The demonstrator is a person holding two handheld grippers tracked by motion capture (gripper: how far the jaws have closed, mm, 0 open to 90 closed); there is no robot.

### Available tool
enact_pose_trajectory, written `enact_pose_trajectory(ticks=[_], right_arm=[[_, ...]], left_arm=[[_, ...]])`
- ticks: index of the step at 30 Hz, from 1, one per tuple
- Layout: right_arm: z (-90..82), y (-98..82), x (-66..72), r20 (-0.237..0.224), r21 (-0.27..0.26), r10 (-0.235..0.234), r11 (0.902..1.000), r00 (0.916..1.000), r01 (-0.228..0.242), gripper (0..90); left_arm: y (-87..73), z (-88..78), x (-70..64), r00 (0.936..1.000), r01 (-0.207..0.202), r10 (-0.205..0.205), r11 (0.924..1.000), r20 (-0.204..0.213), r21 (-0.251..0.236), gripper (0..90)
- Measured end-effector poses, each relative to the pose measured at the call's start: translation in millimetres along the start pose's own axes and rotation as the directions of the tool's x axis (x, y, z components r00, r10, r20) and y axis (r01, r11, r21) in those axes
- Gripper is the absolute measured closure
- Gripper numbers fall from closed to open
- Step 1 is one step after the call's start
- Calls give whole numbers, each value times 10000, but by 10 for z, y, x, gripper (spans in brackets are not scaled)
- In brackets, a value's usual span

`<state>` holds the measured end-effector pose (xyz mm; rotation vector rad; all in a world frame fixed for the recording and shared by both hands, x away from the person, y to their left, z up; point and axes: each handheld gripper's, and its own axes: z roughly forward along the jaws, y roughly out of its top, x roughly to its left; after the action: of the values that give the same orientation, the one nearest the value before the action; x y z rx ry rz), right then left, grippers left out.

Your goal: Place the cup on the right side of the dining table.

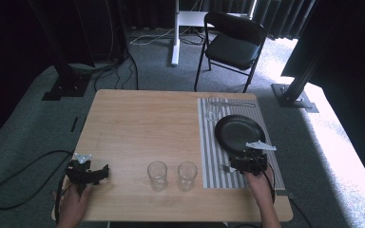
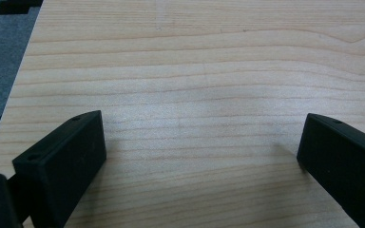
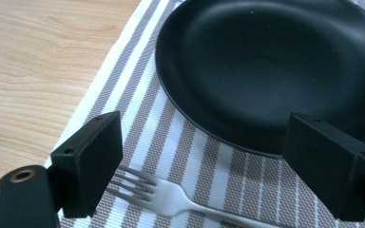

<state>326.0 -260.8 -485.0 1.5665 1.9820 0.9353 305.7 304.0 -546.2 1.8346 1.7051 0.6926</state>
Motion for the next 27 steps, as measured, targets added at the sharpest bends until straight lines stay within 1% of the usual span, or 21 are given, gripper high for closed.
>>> enact_pose_trajectory(ticks=[4,5,7,9,10,11,12,14,15,16,17,18,20,23,27], right_arm=[[-23,-62,-34,125,-83,18,10000,9999,-17,127],[-37,-100,-59,151,-35,61,10000,9999,-61,127],[-43,-121,-69,169,-16,36,10000,9999,-36,127],[-54,-193,-90,136,72,49,10000,9999,-50,127],[-54,-193,-90,136,72,49,10000,9999,-50,127],[-57,-243,-104,152,160,66,9998,9999,-68,127],[-57,-243,-104,152,160,66,9998,9999,-68,127],[-60,-293,-124,161,237,111,9997,9998,-114,127],[-65,-347,-146,222,273,187,9994,9996,-193,126],[-65,-347,-146,222,273,187,9994,9996,-193,126],[-69,-377,-158,316,261,221,9994,9993,-229,125],[-76,-439,-185,295,118,415,9991,9987,-419,125],[-88,-499,-196,483,-12,395,9992,9981,-395,125],[-106,-552,-211,451,-89,427,9991,9981,-423,125],[-117,-675,-253,577,173,379,9991,9976,-390,122]], left_arm=[[0,0,0,10000,0,0,10000,0,1,26],[0,0,0,10000,-1,1,10000,-1,3,26],[0,0,0,10000,4,-4,10000,2,-5,26],[0,2,-2,10000,25,-25,10000,3,-25,26],[0,2,-2,10000,25,-25,10000,3,-25,26],[0,0,-1,10000,17,-17,10000,3,-2,26],[0,0,-1,10000,17,-17,10000,3,-2,26],[1,0,-2,10000,22,-22,10000,4,-2,26],[1,0,-2,10000,23,-23,10000,2,-2,26],[1,0,-2,10000,23,-23,10000,2,-2,26],[1,0,-2,10000,20,-20,10000,2,-3,26],[1,0,-2,10000,21,-21,10000,1,-2,26],[1,0,-2,10000,21,-21,10000,1,-2,26],[1,0,-1,10000,18,-18,10000,0,2,26],[1,0,-1,10000,17,-17,10000,1,2,26]])
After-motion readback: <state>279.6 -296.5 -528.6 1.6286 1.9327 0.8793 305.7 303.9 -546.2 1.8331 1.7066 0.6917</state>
